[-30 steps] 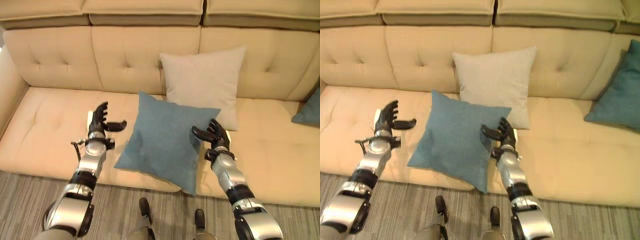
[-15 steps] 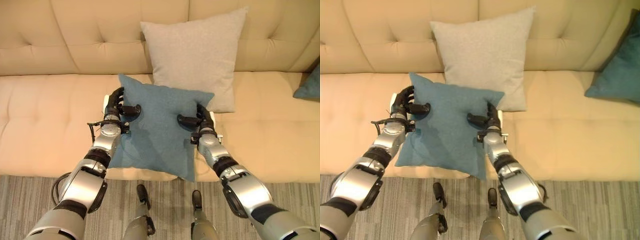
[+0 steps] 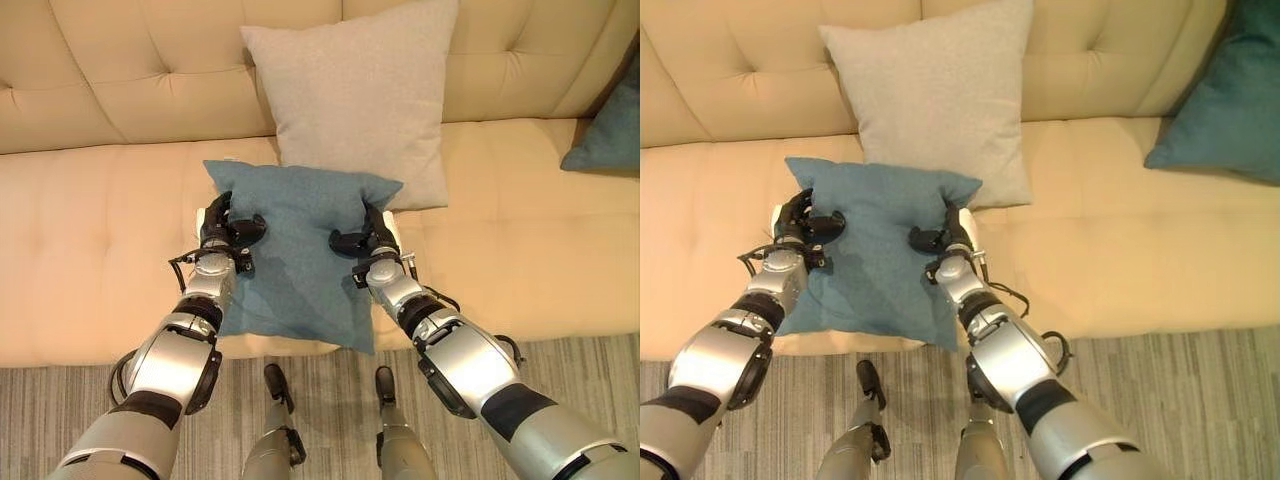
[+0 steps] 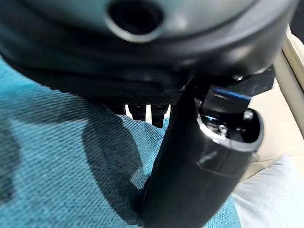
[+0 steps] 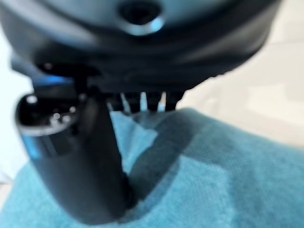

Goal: Pick up all the scattered cushions and arrange them neatly on the sofa.

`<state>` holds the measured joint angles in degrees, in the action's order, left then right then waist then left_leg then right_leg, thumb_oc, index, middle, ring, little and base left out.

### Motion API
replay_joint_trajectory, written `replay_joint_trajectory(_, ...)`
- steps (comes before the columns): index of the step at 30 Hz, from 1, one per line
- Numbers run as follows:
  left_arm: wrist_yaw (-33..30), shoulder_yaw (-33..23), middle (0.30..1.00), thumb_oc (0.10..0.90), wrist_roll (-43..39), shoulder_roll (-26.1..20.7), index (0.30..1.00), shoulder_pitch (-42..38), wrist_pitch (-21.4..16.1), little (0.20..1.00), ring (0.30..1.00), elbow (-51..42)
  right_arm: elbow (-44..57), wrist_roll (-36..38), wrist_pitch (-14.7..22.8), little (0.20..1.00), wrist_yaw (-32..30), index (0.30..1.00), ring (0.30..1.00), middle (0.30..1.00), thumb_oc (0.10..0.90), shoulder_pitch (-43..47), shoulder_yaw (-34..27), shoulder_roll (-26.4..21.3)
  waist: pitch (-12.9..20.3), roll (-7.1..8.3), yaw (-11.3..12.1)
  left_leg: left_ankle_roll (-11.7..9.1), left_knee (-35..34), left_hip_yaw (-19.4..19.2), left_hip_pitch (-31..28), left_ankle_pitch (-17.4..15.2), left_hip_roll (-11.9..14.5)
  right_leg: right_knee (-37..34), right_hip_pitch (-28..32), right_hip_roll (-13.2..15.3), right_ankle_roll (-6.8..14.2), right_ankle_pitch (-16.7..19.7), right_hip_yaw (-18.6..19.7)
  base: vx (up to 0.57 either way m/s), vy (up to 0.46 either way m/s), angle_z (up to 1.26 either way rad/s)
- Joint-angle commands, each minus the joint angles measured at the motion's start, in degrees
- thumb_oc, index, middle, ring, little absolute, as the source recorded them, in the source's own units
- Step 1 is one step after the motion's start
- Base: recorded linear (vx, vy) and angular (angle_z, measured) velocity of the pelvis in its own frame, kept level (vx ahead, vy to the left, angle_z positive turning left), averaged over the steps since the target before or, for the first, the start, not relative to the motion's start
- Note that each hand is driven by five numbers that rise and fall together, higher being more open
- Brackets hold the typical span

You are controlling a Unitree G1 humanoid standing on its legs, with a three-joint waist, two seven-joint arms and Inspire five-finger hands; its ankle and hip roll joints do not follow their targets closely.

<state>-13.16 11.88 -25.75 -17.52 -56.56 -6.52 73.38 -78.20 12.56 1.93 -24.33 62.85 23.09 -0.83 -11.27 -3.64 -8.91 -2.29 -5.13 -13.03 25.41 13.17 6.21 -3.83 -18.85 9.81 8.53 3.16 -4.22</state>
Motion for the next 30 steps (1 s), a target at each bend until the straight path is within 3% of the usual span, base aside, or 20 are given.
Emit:
replay_joint_trajectory(1,6.3,1.1,0.575,0.584,0.5,5.8,0.575,-4.5,3.7,0.575,0.575,5.6,-11.7,0.5,-1.6,0.9,-1.4,0.9,0.9,0.9,0.8,1.9,-0.2,14.0,-5.8,0.86,-0.2,-2.3,0.1,2.4,-0.8,-6.5,-0.6,4.9,-4.8,-0.1,-0.2,-1.4,2.3,-0.02,-0.006,-0.04)
replay_joint_trajectory(2,6.3,1.1,0.3,0.4,0.5,5.8,0.3,-4.5,3.7,0.3,0.3,5.6,-11.7,0.5,-1.6,0.9,-1.4,0.9,0.9,0.9,0.8,1.9,-0.2,14.0,-5.8,0.87,-0.2,-2.3,0.1,2.3,-0.8,-6.6,-0.6,4.9,-4.8,-0.1,-0.2,-1.4,2.3,-0.02,-0.014,-0.09)
replay_joint_trajectory(4,7.1,1.2,0.3,0.4,0.7,6.6,0.3,-3.9,3.9,0.3,0.3,5.9,-13.0,0.5,-2.5,0.9,-1.0,0.9,0.9,0.9,0.8,1.0,0.1,14.5,-5.7,0.93,-0.1,-2.3,0.1,2.4,-1.0,-6.7,-0.5,5.0,-4.9,-0.3,-0.3,-1.5,2.4,0.0,-0.019,-0.14)
replay_joint_trajectory(5,7.7,1.3,0.3,0.4,0.5,7.3,0.3,-3.3,3.8,0.3,0.3,5.8,-13.5,-0.4,-3.4,0.832,0.1,0.832,0.832,0.832,0.755,0.3,1.1,15.0,-5.7,0.98,0.0,-2.3,0.1,2.4,-1.1,-6.7,-0.5,5.0,-4.8,-0.3,-0.3,-1.5,2.4,0.01,-0.028,-0.06)
replay_joint_trajectory(6,8.6,1.3,0.3,0.4,0.4,8.0,0.3,-2.9,3.9,0.3,0.3,6.0,-13.9,-1.1,-4.5,0.582,1.7,0.582,0.582,0.582,0.588,-0.6,2.6,15.4,-5.7,0.96,0.2,-2.3,0.1,2.5,-1.4,-6.7,-0.4,5.0,-4.6,-0.3,-0.4,-1.6,2.4,0.01,-0.038,0.0)
replay_joint_trajectory(7,9.1,1.3,0.3,0.4,-0.2,8.6,0.3,-2.2,3.8,0.3,0.3,5.5,-14.1,-1.3,-5.1,0.378,3.2,0.378,0.378,0.378,0.452,-2.1,3.5,15.8,-5.8,0.99,0.5,-2.2,0.1,2.5,-1.6,-6.7,-0.4,4.9,-4.4,-0.3,-0.4,-1.6,2.3,0.01,-0.036,0.01)
replay_joint_trajectory(8,9.8,1.1,0.3,0.4,-0.8,9.2,0.3,-1.8,3.7,0.3,0.3,5.4,-14.2,-1.0,-5.8,0.3,4.7,0.3,0.3,0.3,0.4,-3.2,4.1,16.6,-5.6,0.95,0.6,-2.2,0.1,2.5,-1.7,-6.7,-0.4,4.8,-4.1,-0.3,-0.4,-1.6,2.2,0.01,-0.03,0.0)
replay_joint_trajectory(10,11.4,2.1,0.3,0.4,-0.3,11.5,0.3,-0.4,3.9,0.3,0.3,5.0,-14.2,0.9,-6.7,0.3,8.2,0.3,0.3,0.3,0.4,-6.5,4.4,18.1,-5.2,0.77,0.9,-2.2,0.1,2.6,-2.2,-6.8,-0.4,4.6,-3.6,-0.3,-0.5,-1.7,2.0,0.03,-0.031,0.01)
replay_joint_trajectory(14,11.7,3.0,0.3,0.4,-0.6,13.9,0.3,0.7,4.0,0.3,0.3,3.9,-12.9,2.1,-5.8,0.3,8.3,0.3,0.3,0.3,0.4,-9.2,4.2,18.7,-4.9,0.24,1.4,-2.3,0.1,3.0,-2.9,-6.8,-0.4,4.5,-2.7,-0.3,-0.6,-1.8,1.7,0.02,-0.006,0.0)
replay_joint_trajectory(22,9.2,4.4,0.3,0.4,2.1,18.1,0.3,6.5,2.3,0.3,0.3,-2.1,-2.5,2.3,-0.2,0.3,2.6,0.3,0.3,0.3,0.4,-16.5,2.0,18.4,-3.8,-0.64,1.9,-2.0,0.1,3.2,-6.8,-8.0,-0.5,5.3,0.8,-0.2,-0.8,-3.0,1.2,0.04,0.017,0.0)
replay_joint_trajectory(27,7.4,2.5,0.3,0.4,-0.9,19.0,0.3,12.7,0.9,0.3,0.3,-11.0,10.9,1.7,0.9,0.3,-4.0,0.3,0.3,0.3,0.4,-22.6,-0.6,15.2,-2.2,-0.63,2.4,-1.2,0.1,3.0,-12.5,-10.0,-0.9,6.2,5.5,0.4,-0.4,-4.3,0.7,0.09,0.064,0.01)
replay_joint_trajectory(30,6.0,0.5,0.3,0.4,-4.4,18.6,0.3,20.3,0.3,0.3,0.3,-24.0,27.7,-0.8,-0.3,0.3,-8.7,0.3,0.3,0.3,0.4,-30.5,-1.0,10.6,-1.2,-0.74,2.6,0.1,1.4,2.6,-17.1,-12.3,-2.2,7.5,9.6,1.9,0.2,-5.7,0.2,0.1,0.128,0.05)
